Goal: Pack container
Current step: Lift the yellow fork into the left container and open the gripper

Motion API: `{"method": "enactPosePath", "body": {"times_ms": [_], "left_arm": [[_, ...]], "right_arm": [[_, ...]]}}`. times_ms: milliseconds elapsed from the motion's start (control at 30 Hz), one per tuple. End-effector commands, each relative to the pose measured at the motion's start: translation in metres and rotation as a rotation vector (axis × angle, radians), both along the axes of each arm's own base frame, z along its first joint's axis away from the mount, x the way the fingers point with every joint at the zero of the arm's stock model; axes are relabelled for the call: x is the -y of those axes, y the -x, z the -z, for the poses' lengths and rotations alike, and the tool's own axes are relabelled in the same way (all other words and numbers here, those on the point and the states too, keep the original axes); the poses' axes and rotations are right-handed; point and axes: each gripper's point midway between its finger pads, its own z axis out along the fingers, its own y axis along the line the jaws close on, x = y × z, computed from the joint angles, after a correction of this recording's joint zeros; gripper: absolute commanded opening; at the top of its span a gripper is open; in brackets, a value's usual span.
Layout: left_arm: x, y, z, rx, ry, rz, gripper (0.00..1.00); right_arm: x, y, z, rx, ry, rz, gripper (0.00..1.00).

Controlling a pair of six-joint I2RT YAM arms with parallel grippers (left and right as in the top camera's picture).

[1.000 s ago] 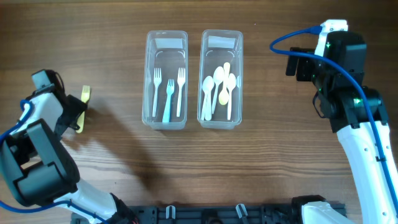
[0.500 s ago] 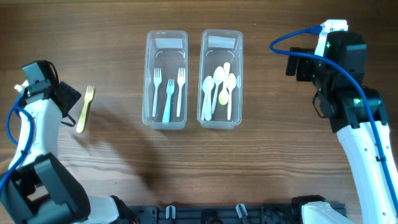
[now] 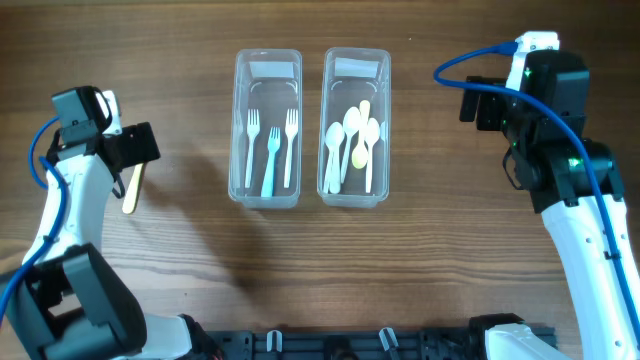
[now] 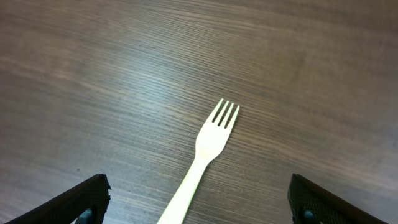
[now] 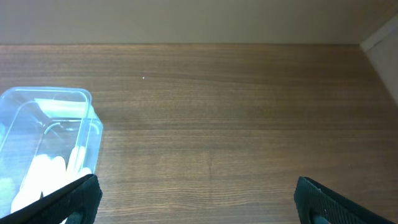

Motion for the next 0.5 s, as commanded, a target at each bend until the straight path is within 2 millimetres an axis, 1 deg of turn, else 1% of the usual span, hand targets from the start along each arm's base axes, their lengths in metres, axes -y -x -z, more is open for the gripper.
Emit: {"method": "enactPosePath", "body": {"times_ms": [0,67,167,267,300,367,400,433,467], "left_arm": [[0.011,0.001,0.034,-0.093,0.021,0.127,0.96],[0.015,0.003,0.051,-0.132,0.049,0.155,0.96],[0.017,0.009,0.075,-0.193,0.074,0.154,0.94],[0.018,0.012,0.088,-0.224,0.087,0.154,0.93],[0.018,0.012,0.089,-0.226,0.088,0.153,0.92],[0.017,0.013,0.091,-0.229,0.089,0.151,0.87],[0.017,0.014,0.091,-0.231,0.09,0.15,0.82],[0.018,0.015,0.091,-0.235,0.092,0.15,0.77],[0.019,0.017,0.092,-0.246,0.098,0.147,0.69]], "right_arm": [[0.003,-0.002,-0.003,0.005,0.019,0.012,1.0],[0.003,-0.002,-0.003,0.005,0.019,0.012,1.0],[0.003,-0.002,-0.003,0.005,0.019,0.011,1.0],[0.003,-0.002,-0.003,0.005,0.019,0.011,1.0],[0.003,-0.002,-0.003,0.005,0.019,0.011,1.0],[0.003,-0.002,-0.003,0.005,0.019,0.012,1.0],[0.003,-0.002,-0.003,0.005,0.019,0.011,1.0],[0.003,-0.002,-0.003,0.005,0.019,0.011,1.0],[0.003,-0.002,-0.003,0.005,0.019,0.011,1.0]]}}
